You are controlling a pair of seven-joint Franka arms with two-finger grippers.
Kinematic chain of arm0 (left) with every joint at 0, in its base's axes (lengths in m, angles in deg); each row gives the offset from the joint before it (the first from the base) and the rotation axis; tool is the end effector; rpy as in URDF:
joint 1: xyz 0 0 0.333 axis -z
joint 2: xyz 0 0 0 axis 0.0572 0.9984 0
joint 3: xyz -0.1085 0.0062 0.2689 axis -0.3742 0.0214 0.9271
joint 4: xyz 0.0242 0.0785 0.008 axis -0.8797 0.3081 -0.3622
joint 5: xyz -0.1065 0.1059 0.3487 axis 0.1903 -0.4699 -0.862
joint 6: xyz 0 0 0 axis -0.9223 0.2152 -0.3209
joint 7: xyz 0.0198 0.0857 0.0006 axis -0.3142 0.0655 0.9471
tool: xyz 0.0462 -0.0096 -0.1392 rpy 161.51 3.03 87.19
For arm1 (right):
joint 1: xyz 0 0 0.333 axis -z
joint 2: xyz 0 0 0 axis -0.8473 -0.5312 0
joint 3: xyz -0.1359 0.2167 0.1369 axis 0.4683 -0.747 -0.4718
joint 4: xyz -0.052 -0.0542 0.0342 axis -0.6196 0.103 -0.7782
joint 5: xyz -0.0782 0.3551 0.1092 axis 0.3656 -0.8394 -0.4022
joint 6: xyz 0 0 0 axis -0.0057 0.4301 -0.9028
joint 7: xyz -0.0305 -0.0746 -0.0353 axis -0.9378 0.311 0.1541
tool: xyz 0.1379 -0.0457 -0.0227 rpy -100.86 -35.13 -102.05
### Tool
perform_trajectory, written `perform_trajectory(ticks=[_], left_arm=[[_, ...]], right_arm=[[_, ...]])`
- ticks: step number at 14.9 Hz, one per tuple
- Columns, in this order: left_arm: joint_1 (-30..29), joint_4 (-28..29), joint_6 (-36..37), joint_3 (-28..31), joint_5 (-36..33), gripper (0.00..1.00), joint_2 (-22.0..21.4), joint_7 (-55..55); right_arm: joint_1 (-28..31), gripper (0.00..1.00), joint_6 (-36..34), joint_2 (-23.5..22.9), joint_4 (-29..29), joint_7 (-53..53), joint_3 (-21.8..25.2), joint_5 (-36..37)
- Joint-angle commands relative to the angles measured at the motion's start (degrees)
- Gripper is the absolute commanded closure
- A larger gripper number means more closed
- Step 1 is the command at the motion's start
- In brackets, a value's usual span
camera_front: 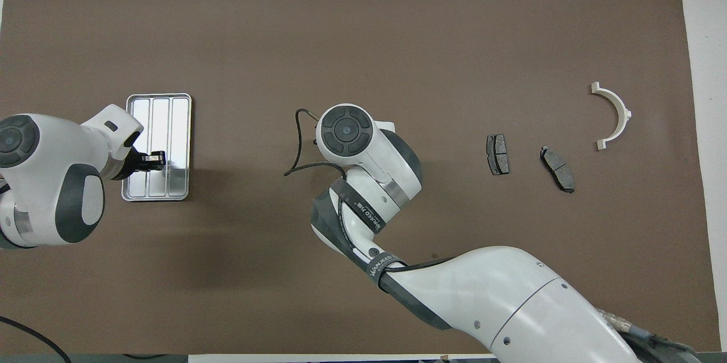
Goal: Pick bearing gear from pile to tray
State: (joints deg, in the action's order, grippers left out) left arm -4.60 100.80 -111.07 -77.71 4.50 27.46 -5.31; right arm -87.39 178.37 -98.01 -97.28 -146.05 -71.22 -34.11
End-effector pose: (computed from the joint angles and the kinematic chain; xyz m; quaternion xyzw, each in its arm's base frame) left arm 0.5232 -0.0108 0.2680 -0.9996 -0.0249 -0.0130 0.0082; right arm 0.5522 0.4177 0.2427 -0.9214 0.3850 -0.0279 0.0454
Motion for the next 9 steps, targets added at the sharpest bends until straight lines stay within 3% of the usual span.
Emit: perform_trajectory(ticks=[1, 9], left_arm=[[1.1, 2.5, -2.6, 0.7, 0.9, 1.0, -0.3, 0.9], [1.1, 4.9, -4.6, 0.7, 0.9, 1.0, -0.3, 1.2]], right_arm=[[0.7, 0.01, 0.7, 0.3, -0.2, -1.3, -0.5, 1.3], [3.5, 0.0, -3.9, 0.8, 3.7, -0.2, -0.1, 1.2]])
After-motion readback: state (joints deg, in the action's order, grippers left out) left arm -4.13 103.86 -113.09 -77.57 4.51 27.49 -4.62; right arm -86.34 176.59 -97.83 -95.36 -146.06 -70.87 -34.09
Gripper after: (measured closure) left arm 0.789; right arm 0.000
